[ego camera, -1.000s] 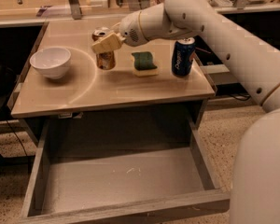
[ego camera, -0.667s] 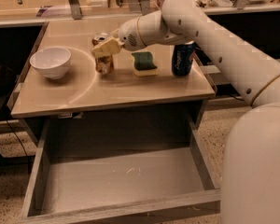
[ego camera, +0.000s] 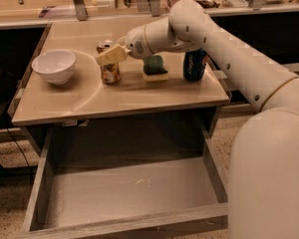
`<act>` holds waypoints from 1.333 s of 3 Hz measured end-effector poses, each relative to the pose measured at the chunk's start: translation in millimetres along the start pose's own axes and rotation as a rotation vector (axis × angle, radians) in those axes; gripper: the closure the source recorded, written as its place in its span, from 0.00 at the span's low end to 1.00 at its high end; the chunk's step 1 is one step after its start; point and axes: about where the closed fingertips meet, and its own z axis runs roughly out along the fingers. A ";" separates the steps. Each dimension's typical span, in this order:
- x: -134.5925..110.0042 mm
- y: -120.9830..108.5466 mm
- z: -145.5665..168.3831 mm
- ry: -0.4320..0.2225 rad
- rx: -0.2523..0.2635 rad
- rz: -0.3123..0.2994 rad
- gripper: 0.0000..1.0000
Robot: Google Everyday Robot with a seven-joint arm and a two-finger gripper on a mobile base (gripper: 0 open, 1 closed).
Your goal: Pick orange can from top drawer and place on counter
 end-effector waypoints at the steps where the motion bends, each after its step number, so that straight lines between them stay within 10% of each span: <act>1: -3.5 0.4 -1.3 0.001 -0.001 0.001 0.85; 4: -3.6 0.5 -1.2 0.001 -0.001 0.001 0.15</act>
Offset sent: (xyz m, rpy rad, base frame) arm 0.0000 0.0003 0.0034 -0.0003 0.0016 0.0006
